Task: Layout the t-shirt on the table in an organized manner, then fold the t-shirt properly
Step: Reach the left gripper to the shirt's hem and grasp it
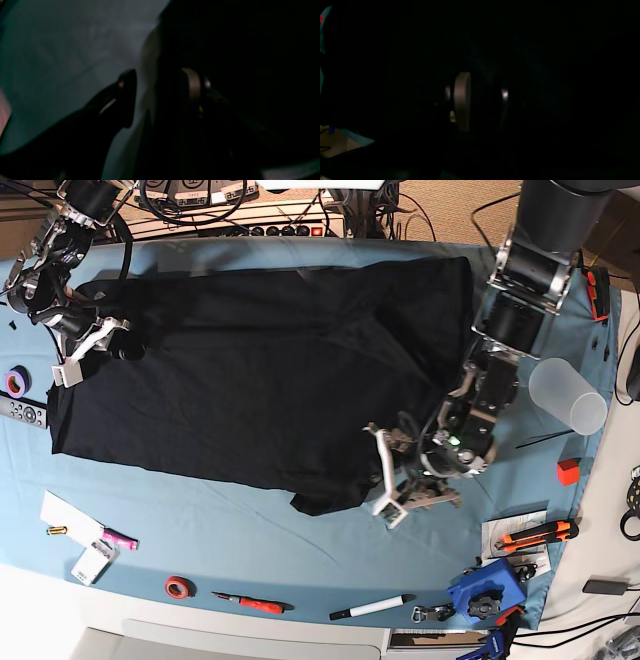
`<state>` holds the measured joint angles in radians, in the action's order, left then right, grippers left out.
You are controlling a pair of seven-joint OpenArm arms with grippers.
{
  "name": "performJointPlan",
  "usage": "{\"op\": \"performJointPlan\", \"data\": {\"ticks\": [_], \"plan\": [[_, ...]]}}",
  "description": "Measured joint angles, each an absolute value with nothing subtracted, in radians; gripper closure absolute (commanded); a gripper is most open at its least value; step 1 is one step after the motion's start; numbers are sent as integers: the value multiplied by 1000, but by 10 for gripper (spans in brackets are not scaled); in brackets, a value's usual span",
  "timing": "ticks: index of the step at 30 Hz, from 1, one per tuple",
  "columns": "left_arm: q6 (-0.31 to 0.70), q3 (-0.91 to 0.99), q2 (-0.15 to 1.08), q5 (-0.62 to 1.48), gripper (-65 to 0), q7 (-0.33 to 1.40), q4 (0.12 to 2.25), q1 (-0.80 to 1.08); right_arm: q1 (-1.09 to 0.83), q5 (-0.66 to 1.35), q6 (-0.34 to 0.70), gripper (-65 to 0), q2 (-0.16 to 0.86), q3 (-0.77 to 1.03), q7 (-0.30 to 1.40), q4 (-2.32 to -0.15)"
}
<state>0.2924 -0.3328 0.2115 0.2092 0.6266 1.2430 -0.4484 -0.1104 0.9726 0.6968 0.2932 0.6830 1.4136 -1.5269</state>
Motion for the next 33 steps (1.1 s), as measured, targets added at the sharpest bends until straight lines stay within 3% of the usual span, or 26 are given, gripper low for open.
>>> {"op": "performJointPlan", "data": {"ticks": [13, 24, 26, 29, 33], "plan": [[292, -333, 178, 104, -288, 516, 1240, -450, -110, 973, 697, -161, 293, 683, 1414, -1527], [292, -332, 141, 84, -283, 427, 1008, -542, -110, 969, 697, -161, 293, 683, 1414, -1527], [262, -333, 129, 87, -220, 423, 987, -562, -110, 969, 697, -161, 293, 683, 1413, -1527], [201, -333, 120, 88, 0, 425, 981, -564, -110, 970, 697, -161, 293, 683, 1413, -1527], [136, -332, 120, 90, 0, 521, 983, -562, -110, 970, 697, -161, 293, 683, 1413, -1527]]}}
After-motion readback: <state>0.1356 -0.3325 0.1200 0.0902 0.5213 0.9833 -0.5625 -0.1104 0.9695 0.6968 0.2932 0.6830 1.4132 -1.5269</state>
